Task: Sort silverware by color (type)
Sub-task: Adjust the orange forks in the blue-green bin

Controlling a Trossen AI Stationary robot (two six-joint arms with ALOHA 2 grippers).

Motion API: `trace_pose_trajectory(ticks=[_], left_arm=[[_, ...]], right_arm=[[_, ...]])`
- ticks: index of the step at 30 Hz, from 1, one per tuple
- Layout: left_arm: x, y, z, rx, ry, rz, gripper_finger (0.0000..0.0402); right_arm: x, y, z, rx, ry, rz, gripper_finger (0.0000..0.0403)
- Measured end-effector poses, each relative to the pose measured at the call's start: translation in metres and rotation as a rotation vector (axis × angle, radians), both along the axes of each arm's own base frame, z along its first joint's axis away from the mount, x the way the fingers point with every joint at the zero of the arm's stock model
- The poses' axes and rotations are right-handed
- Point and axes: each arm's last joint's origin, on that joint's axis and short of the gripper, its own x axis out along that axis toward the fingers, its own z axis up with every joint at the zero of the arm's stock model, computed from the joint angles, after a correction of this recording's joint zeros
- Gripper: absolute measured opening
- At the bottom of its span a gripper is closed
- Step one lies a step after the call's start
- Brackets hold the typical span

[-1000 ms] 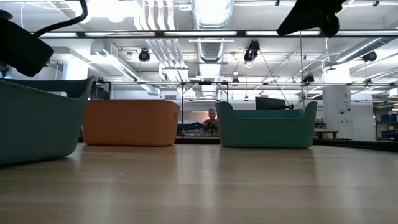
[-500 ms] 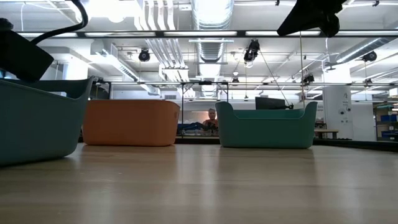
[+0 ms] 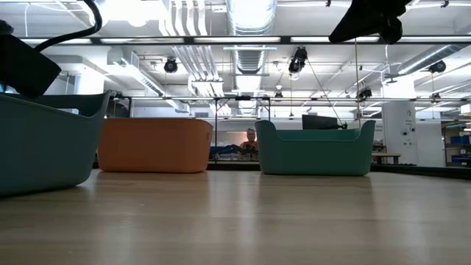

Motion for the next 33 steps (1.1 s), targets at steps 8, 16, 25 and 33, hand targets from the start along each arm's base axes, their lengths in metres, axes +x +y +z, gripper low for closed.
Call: trace_pose_trajectory(ticks=[8,16,25,33], left_arm=[[-0.003,0.002,0.010,-0.032,-0.008,0.017,0.0021],[-0.006,0.005,0.023,-0.057,-0.032,0.067,0.0021],[-0.018,0.014,0.034,-0.004,0.031,0.189,0.0022],[-0.024,0.020,0.027,0.053,0.086,0.254,0.0024]], right_arm=[[0.000,0.000,0.000,0.010,0.006,0.012,0.0009],[0.000,0.000,0.000,0.011,0.006,0.014,0.0009],[0.000,0.000,0.000,0.009,0.008,0.017,0.0009],[0.000,0.000,0.000,-0.016,0.023,0.033,0.0009]])
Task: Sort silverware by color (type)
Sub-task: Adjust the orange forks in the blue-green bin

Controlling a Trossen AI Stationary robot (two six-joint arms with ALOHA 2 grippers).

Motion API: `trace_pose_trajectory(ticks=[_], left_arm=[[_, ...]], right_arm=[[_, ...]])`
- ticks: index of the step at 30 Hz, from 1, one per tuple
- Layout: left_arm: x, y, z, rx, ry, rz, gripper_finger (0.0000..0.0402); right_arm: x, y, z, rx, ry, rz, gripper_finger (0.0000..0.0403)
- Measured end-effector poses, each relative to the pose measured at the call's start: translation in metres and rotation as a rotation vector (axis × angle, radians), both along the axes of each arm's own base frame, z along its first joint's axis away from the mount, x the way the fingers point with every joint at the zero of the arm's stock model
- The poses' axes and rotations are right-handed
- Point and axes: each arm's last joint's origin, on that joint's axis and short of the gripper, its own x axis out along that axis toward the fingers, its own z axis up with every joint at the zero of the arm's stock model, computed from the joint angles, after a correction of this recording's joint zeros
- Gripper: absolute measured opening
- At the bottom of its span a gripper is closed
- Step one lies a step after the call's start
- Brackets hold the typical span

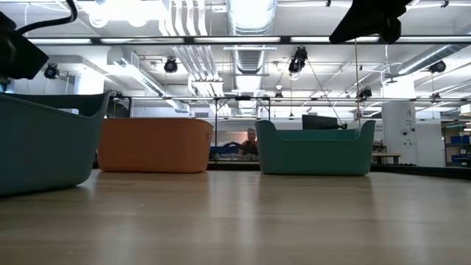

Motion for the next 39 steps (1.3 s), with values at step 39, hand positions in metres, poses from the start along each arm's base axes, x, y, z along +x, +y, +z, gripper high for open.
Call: trace_pose_trajectory(ticks=[39], left_arm=[[0.037,-0.006,0.062,-0.106,-0.176,0.007,0.0155]], right_arm=[[-0.001,0.001,0.011,-0.003,0.007,0.097,0.0009]])
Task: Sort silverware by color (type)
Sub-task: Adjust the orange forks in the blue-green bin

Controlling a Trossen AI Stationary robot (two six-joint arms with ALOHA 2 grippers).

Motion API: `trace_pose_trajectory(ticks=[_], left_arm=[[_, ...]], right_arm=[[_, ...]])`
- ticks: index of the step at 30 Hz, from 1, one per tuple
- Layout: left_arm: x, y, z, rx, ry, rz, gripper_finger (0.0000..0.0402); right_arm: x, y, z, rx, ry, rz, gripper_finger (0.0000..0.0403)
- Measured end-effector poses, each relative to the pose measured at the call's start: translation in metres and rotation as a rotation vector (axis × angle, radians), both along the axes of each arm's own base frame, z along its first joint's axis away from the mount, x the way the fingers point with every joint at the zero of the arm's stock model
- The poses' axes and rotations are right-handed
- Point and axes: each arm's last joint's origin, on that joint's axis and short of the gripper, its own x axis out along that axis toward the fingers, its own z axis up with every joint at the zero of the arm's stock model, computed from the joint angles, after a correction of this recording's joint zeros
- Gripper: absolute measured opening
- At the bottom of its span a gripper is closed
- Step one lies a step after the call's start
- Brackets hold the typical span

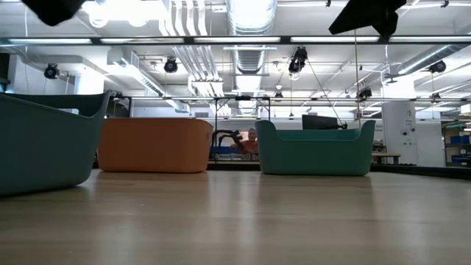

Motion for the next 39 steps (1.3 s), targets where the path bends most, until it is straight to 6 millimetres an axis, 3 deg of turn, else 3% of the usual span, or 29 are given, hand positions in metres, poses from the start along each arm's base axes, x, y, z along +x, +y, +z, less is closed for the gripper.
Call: trace_pose_trajectory(ticks=[6,13,18,27,39], left_arm=[[0.014,0.025,-0.005,0.020,-0.006,-0.058,0.0155],[0.008,0.032,-0.022,0.085,0.022,-0.114,0.0155],[-0.002,0.028,-0.032,0.051,0.077,-0.184,0.0154],[-0.013,0.014,-0.042,0.086,0.029,-0.335,0.0154],[-0.021,0.014,-0.063,0.093,0.029,-0.362,0.0154]], right_arm=[[0.001,0.001,0.010,0.009,-0.022,0.017,0.0009],[0.001,0.001,0.016,0.015,-0.037,0.017,0.0009],[0.001,0.000,0.016,0.014,-0.041,0.009,0.0009],[0.001,0.000,0.016,0.020,-0.047,-0.004,0.0009],[0.002,-0.002,0.015,0.010,-0.050,-0.035,0.0009]])
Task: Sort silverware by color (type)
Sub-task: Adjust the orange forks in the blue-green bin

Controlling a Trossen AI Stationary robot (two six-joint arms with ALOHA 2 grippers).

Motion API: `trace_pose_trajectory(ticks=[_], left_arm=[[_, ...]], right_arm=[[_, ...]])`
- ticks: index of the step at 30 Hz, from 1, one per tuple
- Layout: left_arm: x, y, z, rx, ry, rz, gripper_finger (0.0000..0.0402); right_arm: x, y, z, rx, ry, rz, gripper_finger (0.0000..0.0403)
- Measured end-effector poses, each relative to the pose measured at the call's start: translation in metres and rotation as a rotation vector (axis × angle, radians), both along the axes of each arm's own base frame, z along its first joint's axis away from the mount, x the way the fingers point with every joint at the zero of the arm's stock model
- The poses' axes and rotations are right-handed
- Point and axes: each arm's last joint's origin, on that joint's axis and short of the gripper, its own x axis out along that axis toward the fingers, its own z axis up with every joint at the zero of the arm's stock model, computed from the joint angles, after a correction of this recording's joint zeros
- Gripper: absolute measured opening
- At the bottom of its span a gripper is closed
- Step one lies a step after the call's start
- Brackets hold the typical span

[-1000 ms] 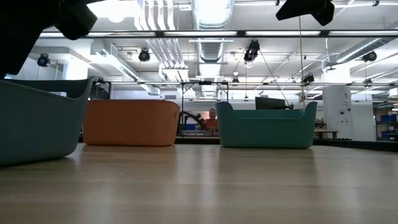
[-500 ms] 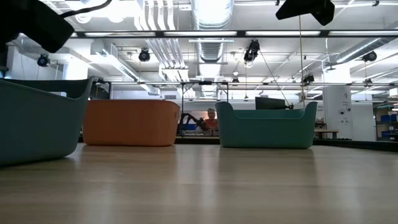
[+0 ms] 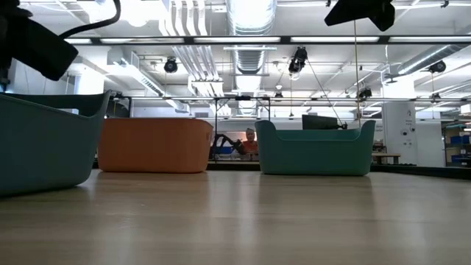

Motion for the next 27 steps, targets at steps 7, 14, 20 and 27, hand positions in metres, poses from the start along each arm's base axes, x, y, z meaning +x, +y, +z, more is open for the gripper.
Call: trace_pose_trajectory(ticks=[7,14,20,27], left_arm=[[-0.002,-0.002,-0.011,-0.036,-0.034,-0.005,0.0154],[-0.004,-0.001,-0.015,-0.028,-0.028,0.013,0.0154],[-0.007,0.000,-0.019,-0.018,-0.020,0.010,0.0150],[-0.008,0.000,-0.024,-0.027,-0.033,0.008,0.0106]], right_arm=[[0.000,0.000,0.000,0.003,-0.001,-0.003,0.0009],[0.000,-0.001,0.000,0.006,-0.003,-0.007,0.0009],[0.000,-0.001,0.000,-0.002,-0.005,-0.017,0.0009],[0.000,-0.002,0.000,-0.010,-0.006,-0.026,0.0009]])
